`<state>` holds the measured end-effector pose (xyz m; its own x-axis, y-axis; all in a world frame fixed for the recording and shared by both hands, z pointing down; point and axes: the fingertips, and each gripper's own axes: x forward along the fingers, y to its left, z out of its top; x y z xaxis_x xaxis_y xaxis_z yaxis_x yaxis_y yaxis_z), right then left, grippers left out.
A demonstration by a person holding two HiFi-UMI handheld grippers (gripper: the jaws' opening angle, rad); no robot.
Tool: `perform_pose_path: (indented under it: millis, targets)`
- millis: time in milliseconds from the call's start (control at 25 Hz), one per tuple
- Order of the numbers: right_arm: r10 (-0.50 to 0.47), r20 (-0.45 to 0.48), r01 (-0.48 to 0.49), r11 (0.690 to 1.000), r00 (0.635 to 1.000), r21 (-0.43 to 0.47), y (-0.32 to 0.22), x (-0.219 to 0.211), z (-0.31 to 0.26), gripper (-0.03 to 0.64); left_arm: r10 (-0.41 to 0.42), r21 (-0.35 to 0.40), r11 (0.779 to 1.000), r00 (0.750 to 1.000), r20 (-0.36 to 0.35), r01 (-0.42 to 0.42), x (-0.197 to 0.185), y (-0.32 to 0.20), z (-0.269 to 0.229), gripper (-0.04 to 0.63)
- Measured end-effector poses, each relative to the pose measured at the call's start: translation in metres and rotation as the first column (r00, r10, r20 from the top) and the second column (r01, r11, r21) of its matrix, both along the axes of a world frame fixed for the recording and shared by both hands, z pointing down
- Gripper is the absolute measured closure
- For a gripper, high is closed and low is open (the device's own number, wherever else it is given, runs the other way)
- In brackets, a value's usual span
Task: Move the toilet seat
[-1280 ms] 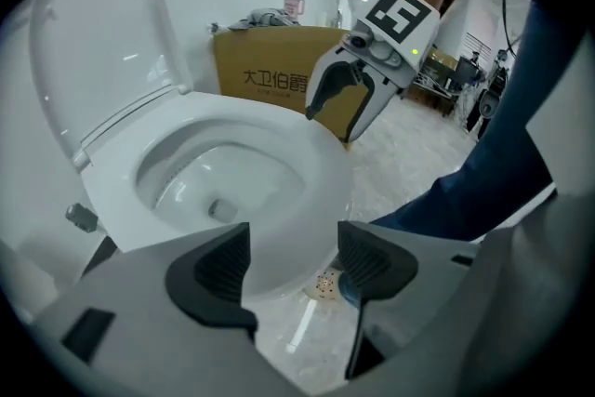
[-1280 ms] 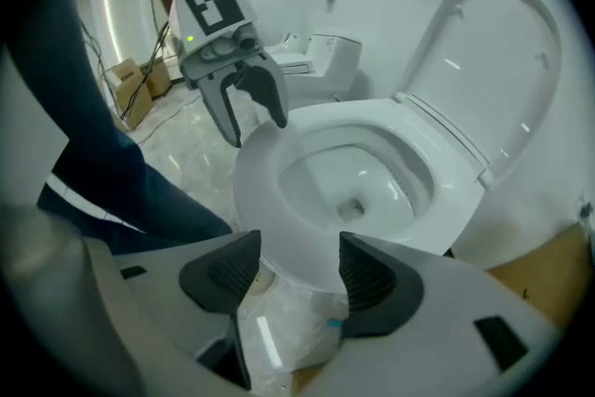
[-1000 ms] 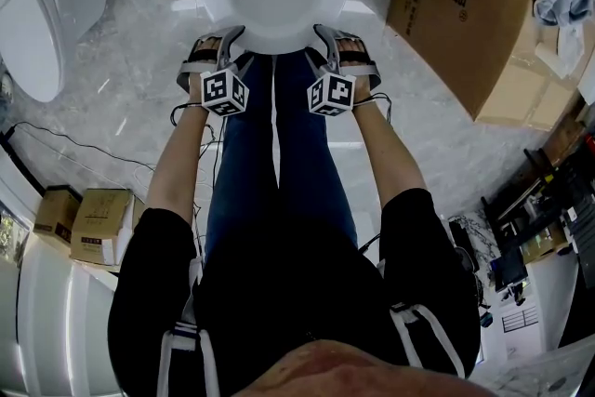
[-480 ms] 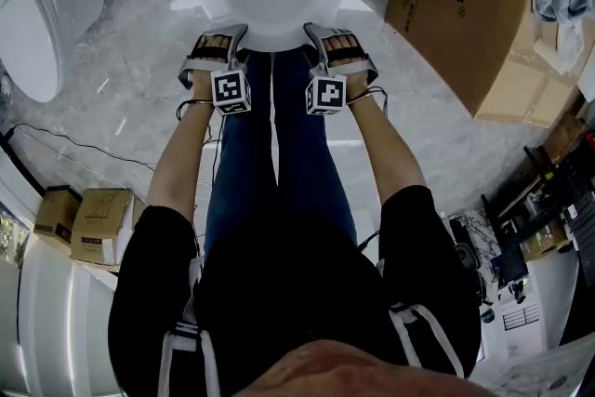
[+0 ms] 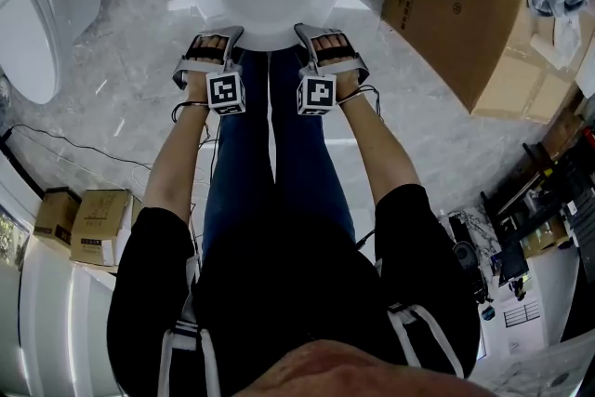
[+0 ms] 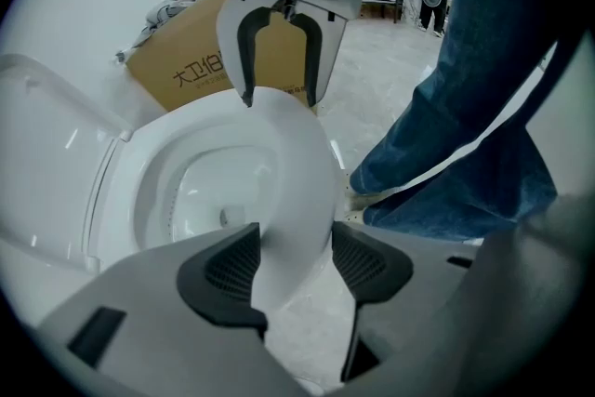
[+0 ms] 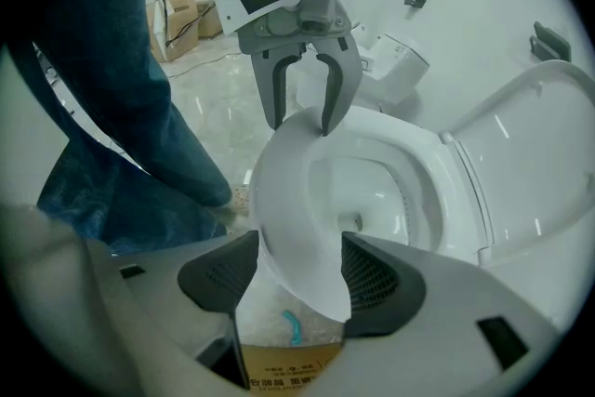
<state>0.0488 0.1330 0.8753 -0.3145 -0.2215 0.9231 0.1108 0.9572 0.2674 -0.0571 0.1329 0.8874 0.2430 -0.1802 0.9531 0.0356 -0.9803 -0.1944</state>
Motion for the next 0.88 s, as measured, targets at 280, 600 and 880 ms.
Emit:
perform_pose_path:
  millis: [280, 600, 880]
  targets:
    - [-0.036, -0.024, 0.038, 0.998, 0.999, 0.059, 0.002, 0.008, -0.007, 0.337, -0.032, 0.001, 0.999, 0.999, -0.033, 0.032, 0.0, 0.001, -0.022, 0.367]
    - [-0.095, -0.076, 0.106, 0.981, 0.993, 0.165, -0.013, 0.016, -0.015, 0.331, -0.047, -0.006, 0.999, 0.997, -0.069, 0.047, 0.001, 0.002, -0.041, 0.394]
    - [-0.105, 0.01, 0.102, 0.976, 0.994, 0.191, -0.009, 0.011, -0.034, 0.375, -0.09, 0.005, 0.996, 0.992, -0.093, 0.091, -0.002, 0.002, -0.056, 0.399]
